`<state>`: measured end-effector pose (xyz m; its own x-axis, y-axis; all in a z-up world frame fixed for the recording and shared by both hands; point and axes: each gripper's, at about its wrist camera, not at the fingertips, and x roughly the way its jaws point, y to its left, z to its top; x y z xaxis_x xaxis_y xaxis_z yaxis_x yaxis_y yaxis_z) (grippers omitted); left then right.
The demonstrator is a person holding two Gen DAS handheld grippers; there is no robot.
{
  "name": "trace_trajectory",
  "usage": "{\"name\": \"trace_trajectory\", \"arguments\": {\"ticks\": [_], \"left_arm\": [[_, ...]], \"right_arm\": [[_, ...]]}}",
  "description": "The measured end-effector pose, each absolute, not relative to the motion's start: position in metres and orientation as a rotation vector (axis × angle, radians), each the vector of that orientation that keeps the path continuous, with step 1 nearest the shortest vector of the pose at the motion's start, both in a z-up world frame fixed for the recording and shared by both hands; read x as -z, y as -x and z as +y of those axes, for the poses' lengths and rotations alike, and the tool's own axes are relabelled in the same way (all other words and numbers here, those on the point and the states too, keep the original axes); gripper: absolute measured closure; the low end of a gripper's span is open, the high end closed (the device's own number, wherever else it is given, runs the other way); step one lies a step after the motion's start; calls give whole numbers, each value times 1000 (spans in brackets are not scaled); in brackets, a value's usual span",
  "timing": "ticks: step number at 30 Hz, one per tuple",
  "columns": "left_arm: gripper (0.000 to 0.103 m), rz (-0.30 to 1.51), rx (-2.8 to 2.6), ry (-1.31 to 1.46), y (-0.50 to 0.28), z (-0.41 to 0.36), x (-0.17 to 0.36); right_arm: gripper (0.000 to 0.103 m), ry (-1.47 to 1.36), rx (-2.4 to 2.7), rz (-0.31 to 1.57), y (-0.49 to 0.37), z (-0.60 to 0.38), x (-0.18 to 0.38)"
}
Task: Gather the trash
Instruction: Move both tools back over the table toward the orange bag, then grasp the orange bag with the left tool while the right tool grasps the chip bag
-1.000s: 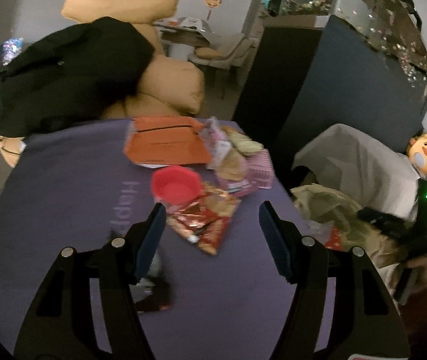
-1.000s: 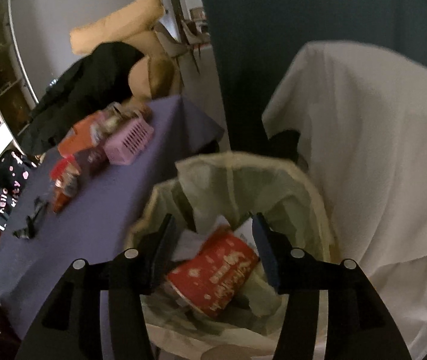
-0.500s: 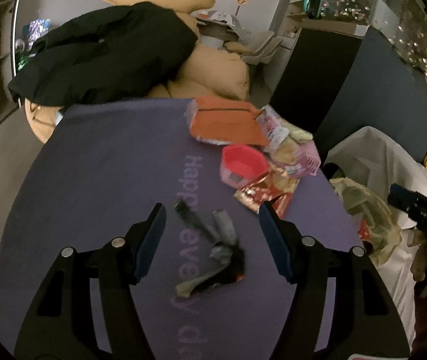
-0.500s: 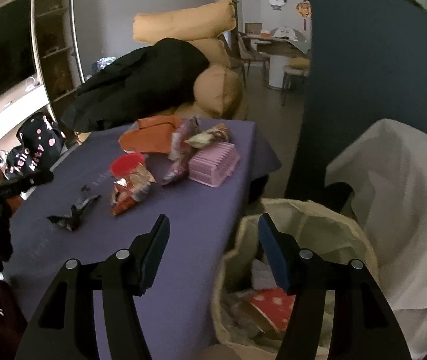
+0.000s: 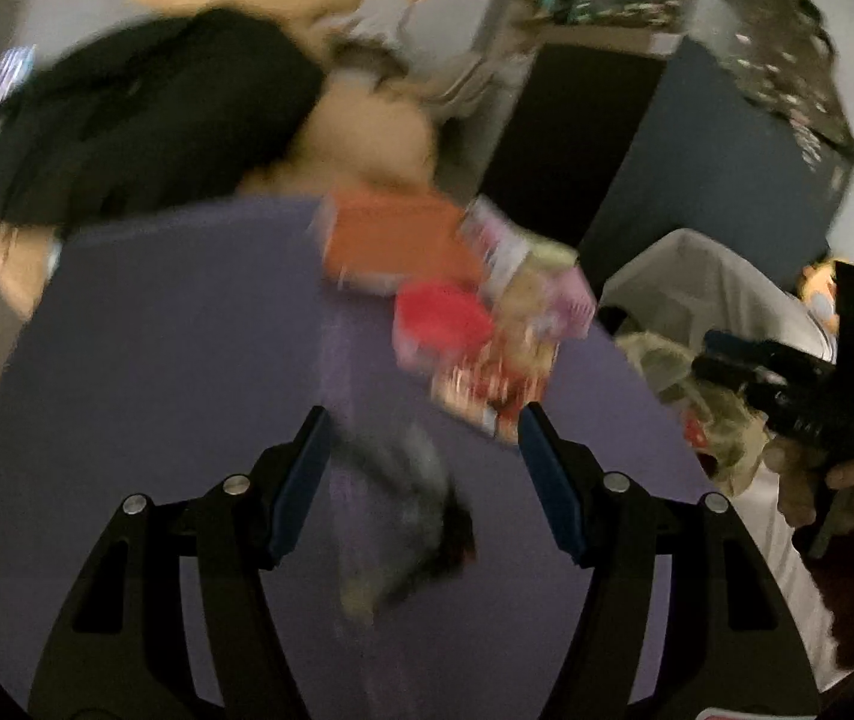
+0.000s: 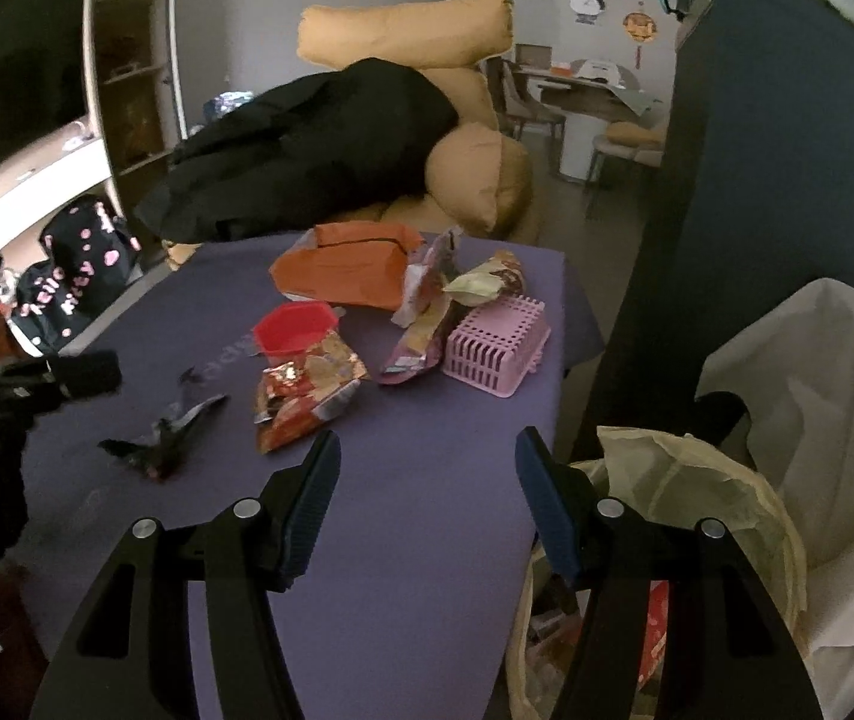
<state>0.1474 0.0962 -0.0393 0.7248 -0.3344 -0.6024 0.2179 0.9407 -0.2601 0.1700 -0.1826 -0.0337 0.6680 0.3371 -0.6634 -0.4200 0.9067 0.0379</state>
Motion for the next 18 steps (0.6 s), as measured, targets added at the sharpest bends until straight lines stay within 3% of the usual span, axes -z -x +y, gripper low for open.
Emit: {"name": "trace_trajectory", "arguments": {"ticks": [4, 12, 15, 17, 18], "left_arm": [[42, 641, 299, 152, -207, 94, 29], [43, 803, 138, 299, -335, 100, 66], [59, 868, 117, 340, -356, 96, 83], [84, 886, 103, 343, -362, 94, 89], [88, 888, 102, 346, -362, 96, 91]], "right_arm": [[46, 89, -392, 729, -186, -183, 40], [46, 91, -330, 792, -218, -189, 44], [46, 85, -333, 787, -229, -196, 42], [46, 84, -341, 766, -238, -198, 37], [46, 81, -348, 759, -242, -199, 35]]}}
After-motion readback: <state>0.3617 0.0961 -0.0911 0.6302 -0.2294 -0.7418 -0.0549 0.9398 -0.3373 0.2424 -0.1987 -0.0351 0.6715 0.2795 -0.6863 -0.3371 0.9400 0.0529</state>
